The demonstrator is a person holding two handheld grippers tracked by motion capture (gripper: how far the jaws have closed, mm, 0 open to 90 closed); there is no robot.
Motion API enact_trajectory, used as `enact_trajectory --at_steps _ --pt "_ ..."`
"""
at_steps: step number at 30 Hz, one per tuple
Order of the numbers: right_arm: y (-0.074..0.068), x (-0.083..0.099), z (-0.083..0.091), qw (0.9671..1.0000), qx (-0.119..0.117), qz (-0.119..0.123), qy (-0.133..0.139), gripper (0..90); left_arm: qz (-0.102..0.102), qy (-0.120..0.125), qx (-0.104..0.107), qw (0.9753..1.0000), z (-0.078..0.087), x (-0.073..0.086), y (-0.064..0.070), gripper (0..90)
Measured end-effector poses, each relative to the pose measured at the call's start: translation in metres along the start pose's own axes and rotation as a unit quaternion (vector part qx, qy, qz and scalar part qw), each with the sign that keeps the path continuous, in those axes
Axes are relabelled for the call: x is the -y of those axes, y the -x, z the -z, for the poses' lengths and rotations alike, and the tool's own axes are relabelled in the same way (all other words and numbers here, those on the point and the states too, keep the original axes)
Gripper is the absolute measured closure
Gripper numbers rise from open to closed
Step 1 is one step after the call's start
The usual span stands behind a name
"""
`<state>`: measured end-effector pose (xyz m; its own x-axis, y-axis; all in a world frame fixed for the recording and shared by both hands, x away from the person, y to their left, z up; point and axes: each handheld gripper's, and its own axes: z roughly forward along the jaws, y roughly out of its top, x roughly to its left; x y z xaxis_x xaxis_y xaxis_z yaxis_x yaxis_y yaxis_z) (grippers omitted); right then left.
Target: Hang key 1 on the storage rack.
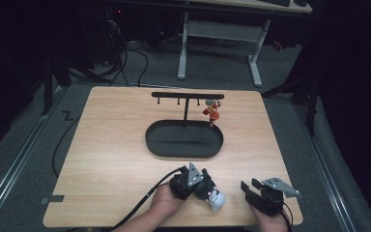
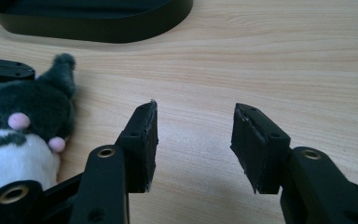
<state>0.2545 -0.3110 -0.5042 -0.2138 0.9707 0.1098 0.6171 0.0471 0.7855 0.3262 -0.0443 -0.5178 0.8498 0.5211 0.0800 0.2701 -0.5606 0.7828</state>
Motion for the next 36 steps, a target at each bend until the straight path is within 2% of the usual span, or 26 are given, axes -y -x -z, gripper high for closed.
enact_trajectory --at_steps 2,5,9,12,16,19,21,23,25,27,31,33,36 --pt "0.0 0.0 -0.001 1.0 -0.002 0.0 -0.003 51.6 0.007 0.008 -0.004 0.9999 0.001 -0.002 -0.002 88.6" --pt "-0.001 -0.001 -0.002 1.0 -0.005 0.002 -0.003 51.7 0.021 0.02 -0.01 0.9995 0.011 0.002 -0.012 79.4" --pt "-0.001 0.0 -0.004 0.9999 -0.007 -0.001 -0.008 51.7 0.042 0.029 -0.029 0.9983 0.037 0.017 -0.034 74.6" --pt "-0.001 0.0 -0.006 0.9999 -0.006 -0.001 -0.01 51.6 0.044 0.027 -0.047 0.9976 0.06 0.034 -0.05 73.4" --pt "-0.002 0.0 -0.007 0.9999 -0.004 0.002 -0.012 51.6 0.057 0.015 -0.085 0.9946 0.092 0.06 -0.081 73.2" --pt "-0.003 -0.001 -0.009 0.9999 -0.001 -0.002 -0.014 51.5 0.064 -0.005 -0.11 0.9919 0.107 0.078 -0.102 73.0" --pt "-0.004 -0.001 -0.011 0.9999 0.001 -0.004 -0.016 51.4 0.077 -0.01 -0.125 0.9892 0.117 0.091 -0.116 72.8" --pt "-0.005 -0.002 -0.013 0.9998 0.001 -0.002 -0.018 51.4 0.09 -0.005 -0.13 0.9874 0.121 0.1 -0.124 72.6" --pt "-0.006 -0.002 -0.016 0.9997 0.002 0.001 -0.022 51.3 0.106 0.0 -0.125 0.9864 0.124 0.11 -0.132 71.7" --pt "-0.008 -0.002 -0.019 0.9997 0.005 0.004 -0.025 51.2 0.114 -0.003 -0.121 0.9861 0.125 0.113 -0.138 69.4" --pt "-0.009 -0.003 -0.021 0.9996 0.01 0.003 -0.028 51.1 0.125 0.006 -0.127 0.984 0.129 0.117 -0.147 61.7" --pt "-0.01 -0.003 -0.023 0.9995 0.012 0.004 -0.031 50.7 0.124 0.008 -0.116 0.9854 0.129 0.119 -0.148 58.7" --pt "-0.012 -0.003 -0.025 0.9993 0.015 0.007 -0.034 49.5 0.113 0.0 -0.119 0.9864 0.127 0.12 -0.146 51.7"
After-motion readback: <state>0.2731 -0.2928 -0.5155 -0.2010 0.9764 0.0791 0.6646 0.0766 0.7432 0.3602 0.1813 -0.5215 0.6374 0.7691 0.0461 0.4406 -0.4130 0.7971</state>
